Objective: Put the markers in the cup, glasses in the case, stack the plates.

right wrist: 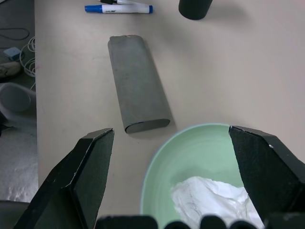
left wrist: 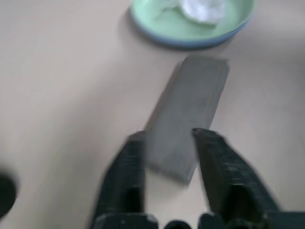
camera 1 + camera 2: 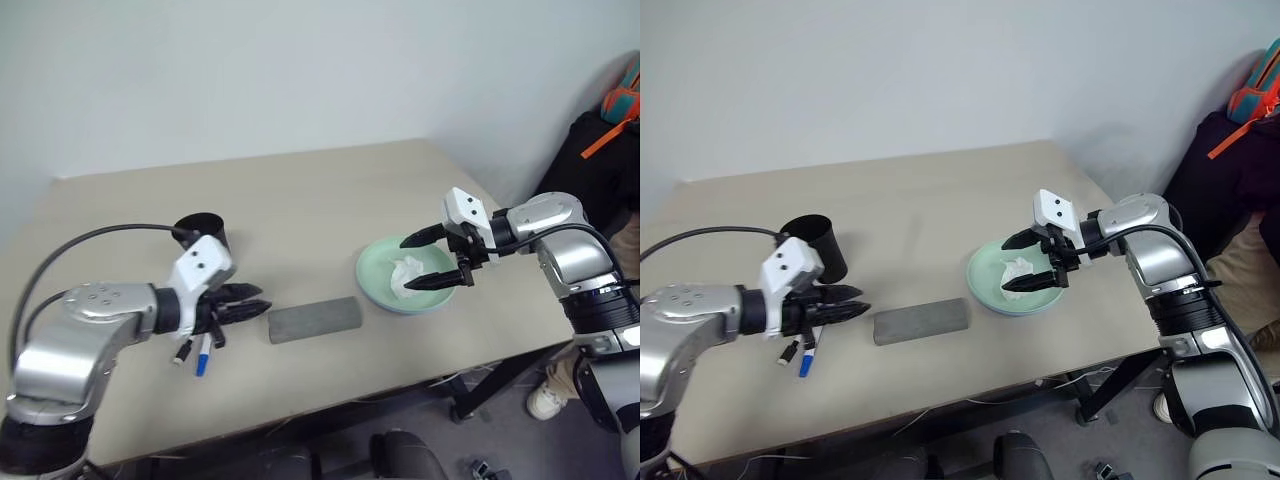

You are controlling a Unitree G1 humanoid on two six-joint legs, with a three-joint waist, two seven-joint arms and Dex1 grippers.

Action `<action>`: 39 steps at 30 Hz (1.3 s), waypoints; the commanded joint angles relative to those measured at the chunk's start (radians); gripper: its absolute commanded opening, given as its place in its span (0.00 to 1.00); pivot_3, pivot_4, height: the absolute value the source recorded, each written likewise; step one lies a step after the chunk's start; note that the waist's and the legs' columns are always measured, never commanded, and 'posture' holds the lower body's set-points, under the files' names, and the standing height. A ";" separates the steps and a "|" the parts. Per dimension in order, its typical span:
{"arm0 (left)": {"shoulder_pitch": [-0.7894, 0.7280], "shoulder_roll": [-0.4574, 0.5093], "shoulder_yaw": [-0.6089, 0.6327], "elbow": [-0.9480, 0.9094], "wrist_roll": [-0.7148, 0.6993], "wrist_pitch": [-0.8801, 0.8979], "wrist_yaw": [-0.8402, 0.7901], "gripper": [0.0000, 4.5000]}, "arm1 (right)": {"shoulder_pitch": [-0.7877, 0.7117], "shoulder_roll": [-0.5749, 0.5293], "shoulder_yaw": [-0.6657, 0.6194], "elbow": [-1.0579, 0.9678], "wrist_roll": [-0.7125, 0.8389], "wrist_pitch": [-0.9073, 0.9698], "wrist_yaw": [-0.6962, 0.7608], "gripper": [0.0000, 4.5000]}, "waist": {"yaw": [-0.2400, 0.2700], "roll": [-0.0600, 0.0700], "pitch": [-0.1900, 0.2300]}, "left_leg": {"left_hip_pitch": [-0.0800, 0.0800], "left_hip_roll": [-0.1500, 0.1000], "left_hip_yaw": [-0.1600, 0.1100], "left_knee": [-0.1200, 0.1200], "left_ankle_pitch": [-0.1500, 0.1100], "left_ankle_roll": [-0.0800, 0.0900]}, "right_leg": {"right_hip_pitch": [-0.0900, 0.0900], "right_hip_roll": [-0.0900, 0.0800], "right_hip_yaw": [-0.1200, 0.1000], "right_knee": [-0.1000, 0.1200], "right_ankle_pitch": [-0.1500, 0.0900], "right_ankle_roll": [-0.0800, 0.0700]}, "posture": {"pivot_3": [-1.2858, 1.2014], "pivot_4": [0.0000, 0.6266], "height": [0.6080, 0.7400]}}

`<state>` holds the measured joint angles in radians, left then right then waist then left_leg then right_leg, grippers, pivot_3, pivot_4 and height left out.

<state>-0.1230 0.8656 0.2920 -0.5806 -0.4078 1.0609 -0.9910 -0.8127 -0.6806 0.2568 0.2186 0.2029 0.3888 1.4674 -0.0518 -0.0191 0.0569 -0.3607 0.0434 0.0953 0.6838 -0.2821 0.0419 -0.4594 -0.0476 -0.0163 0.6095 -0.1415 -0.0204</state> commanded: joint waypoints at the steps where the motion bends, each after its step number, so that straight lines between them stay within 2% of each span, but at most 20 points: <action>1: 0.062 0.043 0.180 -0.010 -0.014 -0.003 0.017 0.67 | -0.032 0.002 -0.010 0.005 0.006 -0.023 0.015 0.93 | 0.000 0.000 0.000 | 0.000 0.000 0.000 0.000 0.000 0.000 | 0.000 0.000 0.000 0.000 0.000 0.000 | 0.52 0.00 0.99; 5: 0.174 0.074 0.293 0.047 -0.002 -0.039 0.019 0.97 | -0.040 0.011 -0.006 0.019 0.001 -0.032 0.018 0.93 | 0.000 0.000 0.000 | 0.000 0.001 0.001 0.000 0.000 -0.001 | -0.001 0.000 -0.001 0.000 0.000 0.000 | 0.52 0.00 0.99; 8: 0.272 0.068 0.349 0.088 0.009 -0.089 0.016 0.97 | -0.046 0.018 -0.004 0.030 -0.001 -0.039 0.024 0.93 | 0.000 0.000 0.000 | 0.000 0.001 0.002 -0.001 -0.003 -0.005 | -0.001 -0.001 -0.001 0.000 0.000 0.000 | 0.52 0.00 0.99; 14: 0.326 0.034 0.376 0.116 -0.005 -0.153 0.060 0.97 | -0.051 0.022 0.000 0.032 0.000 -0.037 0.039 0.93 | 0.005 0.000 0.000 | 0.000 0.001 0.002 -0.001 -0.004 -0.006 | -0.002 -0.002 -0.003 0.000 0.000 0.000 | 0.52 0.00 0.99; 21: 0.372 -0.012 0.359 0.146 -0.007 -0.191 0.105 0.97 | -0.041 0.007 -0.006 0.006 0.012 -0.014 0.061 0.93 | 0.003 0.000 0.000 | 0.000 0.002 0.003 -0.002 -0.004 -0.008 | -0.003 -0.003 -0.004 0.000 0.000 0.000 | 0.52 0.00 0.99; 26: 0.416 -0.044 0.318 0.180 0.010 -0.222 0.132 0.97 | -0.050 -0.010 -0.036 -0.047 0.089 0.062 0.122 0.93 | 0.003 0.000 0.000 | 0.000 0.002 0.003 -0.005 -0.005 -0.009 | -0.004 -0.002 -0.004 0.000 0.000 0.000 | 0.52 0.00 0.99; 39: 0.451 -0.086 0.265 0.262 0.009 -0.275 0.185 0.97 | -0.060 -0.021 -0.037 -0.049 0.095 0.068 0.102 0.93 | 0.004 -0.001 0.000 | 0.000 0.003 0.003 -0.005 -0.005 -0.009 | -0.004 -0.003 -0.007 -0.001 0.000 0.000 | 0.52 0.00 0.99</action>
<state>0.3318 0.7722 0.5594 -0.3143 -0.4048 0.8099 -0.8131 -0.8478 -0.6868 0.2481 0.1861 0.2896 0.4659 1.5746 -0.0482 -0.0197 0.0568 -0.3607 0.0469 0.0980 0.6790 -0.2876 0.0324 -0.4637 -0.0508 -0.0231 0.6082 -0.1416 -0.0208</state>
